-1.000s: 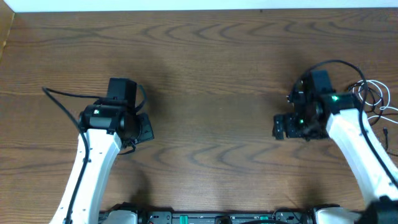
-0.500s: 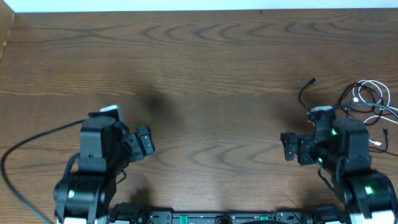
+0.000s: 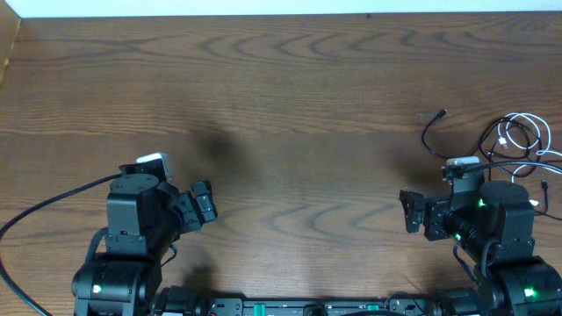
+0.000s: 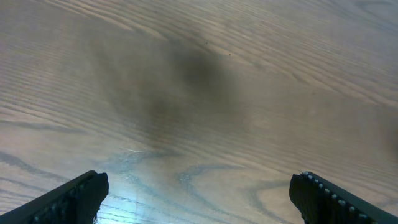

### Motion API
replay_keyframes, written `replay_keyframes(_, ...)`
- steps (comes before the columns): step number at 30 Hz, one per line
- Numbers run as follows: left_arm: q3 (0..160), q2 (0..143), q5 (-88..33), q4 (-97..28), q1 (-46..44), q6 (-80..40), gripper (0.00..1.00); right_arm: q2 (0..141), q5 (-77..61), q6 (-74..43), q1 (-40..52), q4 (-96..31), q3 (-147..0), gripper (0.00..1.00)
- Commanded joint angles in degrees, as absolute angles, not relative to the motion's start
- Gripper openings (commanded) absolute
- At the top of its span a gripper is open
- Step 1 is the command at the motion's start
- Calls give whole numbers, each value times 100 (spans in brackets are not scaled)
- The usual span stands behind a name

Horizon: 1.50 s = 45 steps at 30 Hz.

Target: Untangle cables

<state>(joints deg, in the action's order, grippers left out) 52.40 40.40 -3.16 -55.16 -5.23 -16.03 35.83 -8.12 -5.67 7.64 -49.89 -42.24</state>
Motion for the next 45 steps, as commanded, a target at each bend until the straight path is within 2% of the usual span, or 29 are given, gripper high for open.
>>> replay_keyframes(1, 5183, 4045, -366, -5520, -493, -1525, 98, 3557, -851, -635, 770, -4998, -4171, 99)
replay_keyframes(14, 5183, 4045, -366, -5520, -493, -1525, 98, 3452, -851, -635, 797, -5019, -4145, 99)
replay_keyframes(24, 5183, 4045, -366, -5520, -493, -1525, 98, 1944, -242, -504, 792, -4904, -4023, 99)
replay_keyframes(32, 5183, 4045, -366, -5520, -493, -1525, 98, 799, -231, -508, 792, -3741, -3048, 99)
replay_keyframes(39, 5183, 4045, -366, -5520, -493, -1525, 98, 316, -224, -506, 792, -1570, -1859, 99)
replay_keyframes(45, 5183, 4045, -366, -5520, -493, -1525, 98, 141, -163, -506, 779, -187, -1057, 99)
